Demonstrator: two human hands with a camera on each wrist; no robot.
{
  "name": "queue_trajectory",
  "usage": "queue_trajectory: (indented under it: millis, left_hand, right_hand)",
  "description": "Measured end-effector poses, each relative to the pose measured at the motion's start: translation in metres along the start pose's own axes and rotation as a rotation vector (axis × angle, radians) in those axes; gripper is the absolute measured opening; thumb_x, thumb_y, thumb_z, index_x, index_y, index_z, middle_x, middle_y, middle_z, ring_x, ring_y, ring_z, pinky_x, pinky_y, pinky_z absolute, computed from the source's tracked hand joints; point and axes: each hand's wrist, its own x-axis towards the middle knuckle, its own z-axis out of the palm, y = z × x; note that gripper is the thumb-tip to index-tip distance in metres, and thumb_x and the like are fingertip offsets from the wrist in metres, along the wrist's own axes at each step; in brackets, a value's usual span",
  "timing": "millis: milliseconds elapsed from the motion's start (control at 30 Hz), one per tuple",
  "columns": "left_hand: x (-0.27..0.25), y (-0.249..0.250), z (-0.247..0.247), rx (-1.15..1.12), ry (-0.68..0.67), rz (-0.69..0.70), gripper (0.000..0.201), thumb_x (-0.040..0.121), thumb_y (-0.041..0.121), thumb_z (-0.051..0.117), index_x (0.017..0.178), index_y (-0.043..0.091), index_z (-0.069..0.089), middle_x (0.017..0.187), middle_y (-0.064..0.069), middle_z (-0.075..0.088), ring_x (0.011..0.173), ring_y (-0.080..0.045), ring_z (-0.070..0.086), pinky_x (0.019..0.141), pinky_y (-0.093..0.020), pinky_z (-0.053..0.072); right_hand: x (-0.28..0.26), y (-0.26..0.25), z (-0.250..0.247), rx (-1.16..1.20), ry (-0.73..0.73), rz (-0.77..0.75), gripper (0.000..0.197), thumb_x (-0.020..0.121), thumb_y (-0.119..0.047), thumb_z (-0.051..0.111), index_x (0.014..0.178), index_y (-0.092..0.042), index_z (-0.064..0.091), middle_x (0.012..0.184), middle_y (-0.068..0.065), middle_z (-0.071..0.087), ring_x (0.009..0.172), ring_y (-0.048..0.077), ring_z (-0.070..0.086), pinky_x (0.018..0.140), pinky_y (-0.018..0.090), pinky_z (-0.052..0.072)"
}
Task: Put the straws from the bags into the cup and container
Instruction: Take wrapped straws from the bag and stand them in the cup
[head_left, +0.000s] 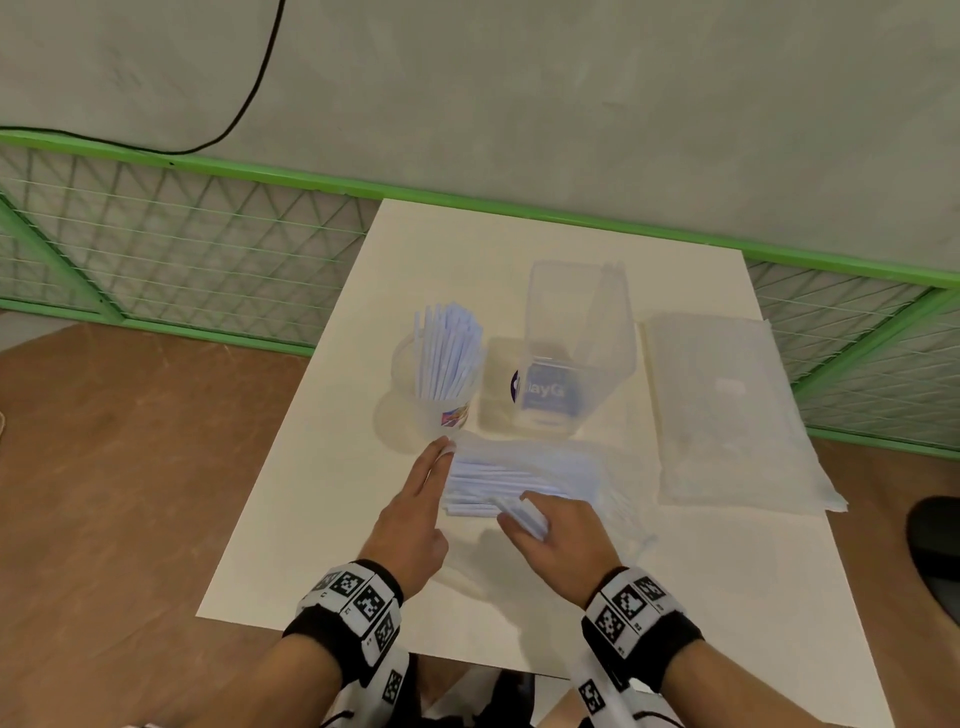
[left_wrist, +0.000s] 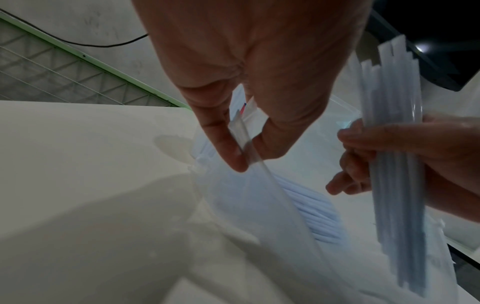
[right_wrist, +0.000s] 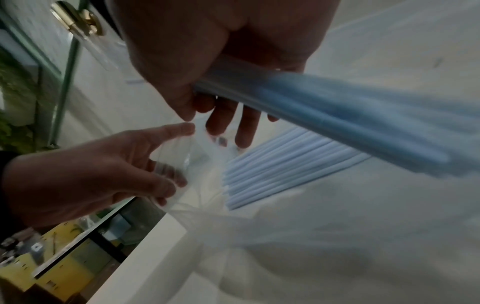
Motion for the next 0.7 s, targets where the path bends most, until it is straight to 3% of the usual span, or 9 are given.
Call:
queue_trajectory:
  millis: [133, 200, 300, 400, 533, 600, 700]
  left_hand:
    - [0.000, -0.001, 0.001, -0.016, 0.007, 0.013, 0.099, 0.076, -0.012, 0.053, 0.156, 0.029, 0.009, 0.159, 0.025, -0.005, 0.106, -0.012, 0.054, 0.082, -0.021, 0.050]
    - [-0.001, -0.003, 0.001, -0.017, 0.006, 0.021, 0.100, 0.076, -0.012, 0.053, 0.156, 0.029, 0.009, 0.159, 0.026, -0.005, 0.108, -0.010, 0.053, 0.085, -0.023, 0.052]
    - [0.000, -0.003, 0.000, -0.021, 0.002, 0.018, 0.101, 0.075, -0.012, 0.053, 0.155, 0.031, 0.008, 0.158, 0.028, -0.006, 0.100, -0.011, 0.054, 0.082, -0.027, 0.054]
    - [0.000, -0.002, 0.000, -0.023, -0.002, 0.014, 0.101, 0.075, -0.011, 0.053, 0.155, 0.032, 0.008, 0.158, 0.029, -0.006, 0.093, -0.011, 0.053, 0.079, -0.028, 0.054]
    - [0.001, -0.004, 0.001, -0.027, -0.001, 0.032, 0.101, 0.074, -0.011, 0.053, 0.155, 0.031, 0.010, 0.157, 0.030, -0.005, 0.092, -0.006, 0.048, 0.073, -0.017, 0.049]
    - [0.002, -0.004, 0.002, -0.025, 0.001, 0.033, 0.102, 0.074, -0.011, 0.054, 0.155, 0.032, 0.010, 0.156, 0.031, -0.005, 0.092, -0.004, 0.046, 0.068, -0.010, 0.044]
    - [0.003, -0.004, 0.002, -0.039, -0.008, 0.031, 0.101, 0.074, -0.011, 0.053, 0.155, 0.032, 0.010, 0.156, 0.032, -0.005, 0.094, -0.003, 0.046, 0.066, -0.004, 0.040]
  right_hand:
    - [-0.004, -0.004, -0.005, 0.364, 0.129, 0.153, 0.040, 0.085, -0.033, 0.072, 0.057, -0.026, 0.044, 0.055, -0.011, 0.041, 0.053, 0.005, 0.038, 0.056, 0.018, 0.033]
    - [-0.004, -0.011, -0.008, 0.541, 0.168, 0.248, 0.038, 0.080, -0.018, 0.077, 0.056, -0.020, 0.048, 0.057, -0.010, 0.048, 0.059, 0.011, 0.048, 0.063, 0.024, 0.041]
    - [-0.008, -0.016, -0.012, 0.723, 0.170, 0.298, 0.033, 0.075, -0.006, 0.078, 0.054, -0.022, 0.058, 0.072, 0.000, 0.069, 0.079, 0.029, 0.067, 0.078, 0.033, 0.052]
    - [-0.011, -0.017, -0.016, 0.745, 0.209, 0.325, 0.035, 0.080, -0.005, 0.077, 0.055, -0.026, 0.065, 0.079, 0.003, 0.074, 0.083, 0.022, 0.070, 0.078, 0.028, 0.052]
    - [-0.010, -0.019, -0.027, 0.781, 0.286, 0.358, 0.022, 0.084, -0.031, 0.064, 0.070, -0.016, 0.073, 0.084, 0.009, 0.071, 0.085, 0.016, 0.067, 0.079, 0.020, 0.047]
    - [-0.012, -0.020, -0.033, 0.791, 0.285, 0.338, 0.022, 0.085, -0.029, 0.063, 0.075, -0.013, 0.073, 0.082, 0.004, 0.070, 0.080, 0.007, 0.064, 0.075, 0.012, 0.045]
    - [-0.015, -0.015, -0.035, 0.575, 0.176, 0.348, 0.022, 0.088, -0.020, 0.068, 0.067, -0.015, 0.066, 0.076, -0.001, 0.066, 0.072, 0.009, 0.061, 0.069, 0.013, 0.044]
